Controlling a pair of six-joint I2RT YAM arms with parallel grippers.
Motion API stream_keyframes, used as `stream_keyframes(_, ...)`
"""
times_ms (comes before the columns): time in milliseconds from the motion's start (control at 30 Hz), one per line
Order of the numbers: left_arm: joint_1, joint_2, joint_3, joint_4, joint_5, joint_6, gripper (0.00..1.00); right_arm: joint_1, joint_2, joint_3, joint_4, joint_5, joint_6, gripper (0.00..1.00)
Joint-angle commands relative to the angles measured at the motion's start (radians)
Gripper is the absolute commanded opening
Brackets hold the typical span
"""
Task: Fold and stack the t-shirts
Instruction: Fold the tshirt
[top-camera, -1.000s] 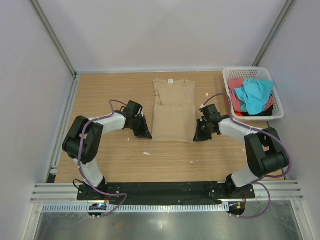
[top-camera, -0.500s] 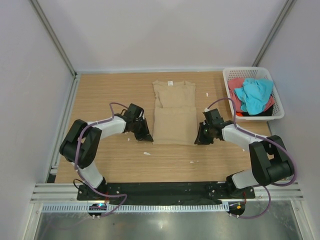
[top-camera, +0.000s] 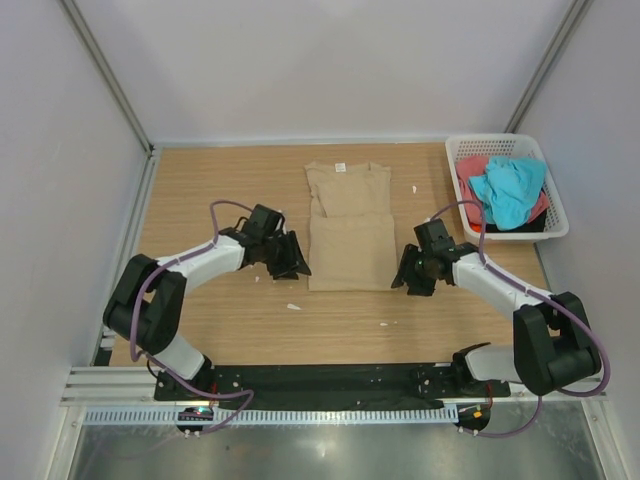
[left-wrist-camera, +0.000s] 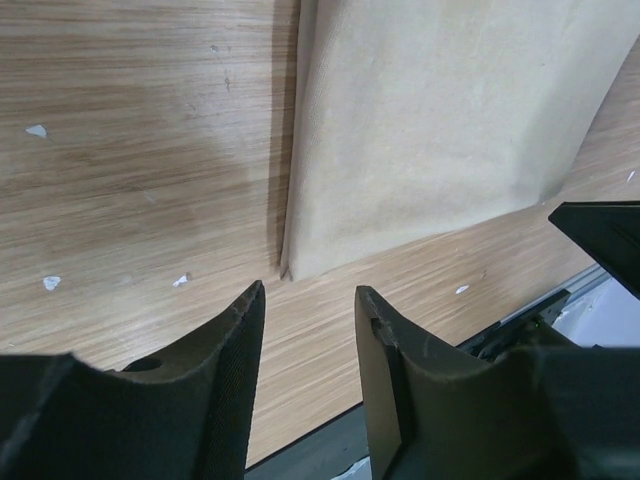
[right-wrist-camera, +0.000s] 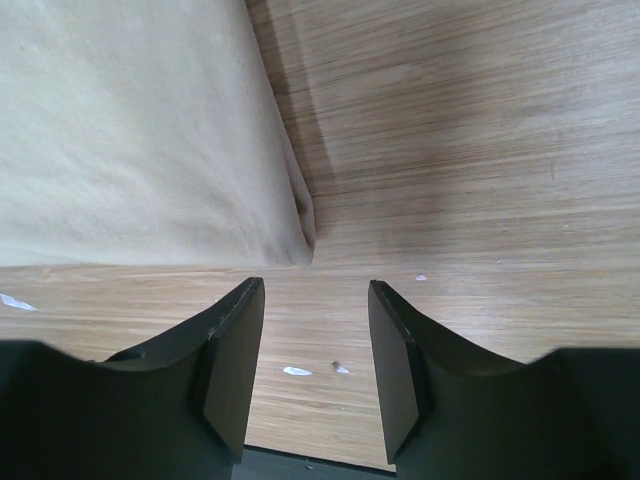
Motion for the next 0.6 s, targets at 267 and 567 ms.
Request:
stream_keyframes(267,-0.045,0.066,-0.051,0.079,0.014,-0.065,0.43,-0.005,0.021,-0.068,0.152,-0.012,0.147,0.5)
stream_keyframes(567,-0.051,0.119,-0.083,0.082,-0.017,-0.108,0.38,-0.005,0.033,-0.111,0.173,0.031,0.167,0.31)
